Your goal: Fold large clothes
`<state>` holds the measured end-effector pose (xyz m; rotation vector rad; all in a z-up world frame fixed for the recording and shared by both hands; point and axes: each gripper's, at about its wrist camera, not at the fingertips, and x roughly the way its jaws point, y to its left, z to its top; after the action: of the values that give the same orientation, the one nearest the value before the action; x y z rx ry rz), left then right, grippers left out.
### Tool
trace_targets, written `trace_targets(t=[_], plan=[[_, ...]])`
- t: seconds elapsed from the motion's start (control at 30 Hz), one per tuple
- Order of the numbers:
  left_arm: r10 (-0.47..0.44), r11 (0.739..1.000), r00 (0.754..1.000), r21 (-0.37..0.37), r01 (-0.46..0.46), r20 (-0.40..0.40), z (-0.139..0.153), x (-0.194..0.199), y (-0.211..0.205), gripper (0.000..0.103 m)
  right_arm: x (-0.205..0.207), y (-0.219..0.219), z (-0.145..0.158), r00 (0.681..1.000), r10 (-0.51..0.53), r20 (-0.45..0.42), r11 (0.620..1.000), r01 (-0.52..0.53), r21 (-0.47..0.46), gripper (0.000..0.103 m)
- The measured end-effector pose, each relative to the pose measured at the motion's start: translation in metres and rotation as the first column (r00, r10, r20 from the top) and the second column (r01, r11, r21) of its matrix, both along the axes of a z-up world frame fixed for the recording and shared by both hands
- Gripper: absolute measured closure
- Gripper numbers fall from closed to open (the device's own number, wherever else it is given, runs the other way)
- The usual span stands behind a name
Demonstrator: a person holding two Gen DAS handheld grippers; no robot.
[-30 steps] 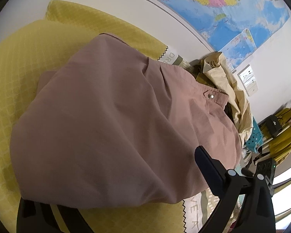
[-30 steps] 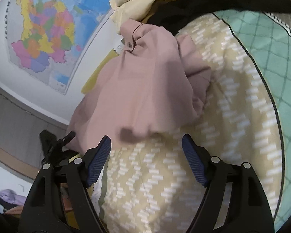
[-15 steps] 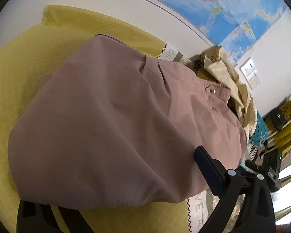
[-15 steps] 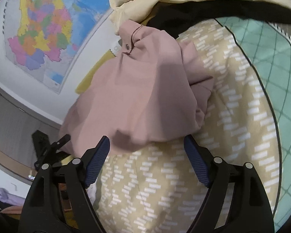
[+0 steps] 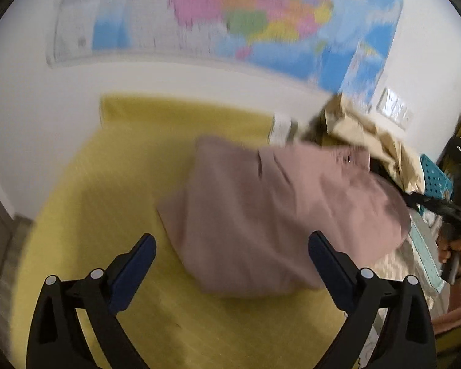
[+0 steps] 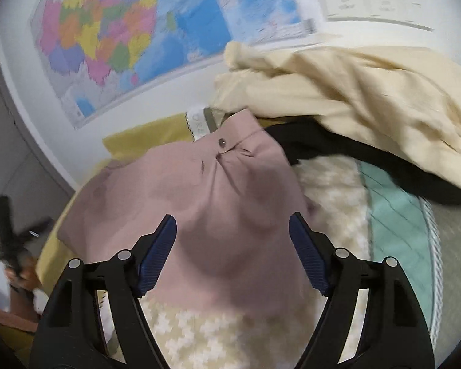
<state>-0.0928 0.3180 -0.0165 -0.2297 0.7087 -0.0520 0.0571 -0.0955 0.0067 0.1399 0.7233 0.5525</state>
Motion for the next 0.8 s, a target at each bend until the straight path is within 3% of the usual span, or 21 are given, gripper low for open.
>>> trace_targets(t=[0.1, 0.2, 0.27, 0.33, 0.4, 0.43, 0.53, 0.67, 0.8], plan=[[-0.023, 0.999, 1.000, 0.028, 0.023, 0.002, 0.009, 0.017, -0.006, 0.007, 0.037, 0.022, -0.005, 1.000, 0.014, -0.019, 0.999, -0.015, -0.034, 0.040], [-0.044, 0.996, 0.999, 0.077, 0.046, -0.031, -0.001, 0.047, -0.021, 0.007, 0.067, 0.040, -0.007, 1.000, -0.005, -0.015, 0.998, 0.004, -0.066, 0.045], [-0.056, 0.995, 0.995, 0.078, 0.063, -0.082, -0.015, 0.070, -0.029, 0.013, 0.081, 0.047, -0.008, 1.000, -0.023, -0.010, 0.996, 0.023, -0.084, 0.046], [-0.054, 0.993, 0.990, 0.098, 0.066, -0.127, -0.030, 0.087, -0.034, 0.019, 0.098, 0.054, -0.014, 0.999, -0.017, -0.043, 0.995, 0.013, -0.097, 0.057], [-0.025, 0.990, 0.984, 0.135, 0.048, -0.174, -0.044, 0.101, -0.034, 0.024, 0.114, 0.063, -0.029, 0.995, -0.006, -0.098, 0.991, -0.008, -0.137, 0.079], [0.008, 0.989, 0.975, 0.148, 0.025, -0.222, -0.055, 0.109, -0.031, 0.027, 0.117, 0.063, -0.033, 0.994, -0.018, -0.110, 0.989, 0.002, -0.151, 0.079], [0.035, 0.995, 0.971, 0.101, -0.011, -0.237, -0.059, 0.109, -0.020, 0.027, 0.124, 0.058, -0.039, 0.988, -0.021, -0.156, 0.993, 0.003, -0.114, 0.079], [0.053, 0.994, 0.980, 0.103, -0.033, -0.190, -0.042, 0.086, -0.017, 0.021, 0.091, 0.038, -0.016, 0.997, 0.009, -0.083, 0.999, -0.012, -0.040, 0.056], [0.040, 0.999, 0.988, 0.037, -0.035, -0.148, -0.031, 0.053, -0.012, 0.018, 0.045, 0.026, -0.003, 0.995, 0.092, -0.033, 0.995, -0.093, -0.022, 0.045]])
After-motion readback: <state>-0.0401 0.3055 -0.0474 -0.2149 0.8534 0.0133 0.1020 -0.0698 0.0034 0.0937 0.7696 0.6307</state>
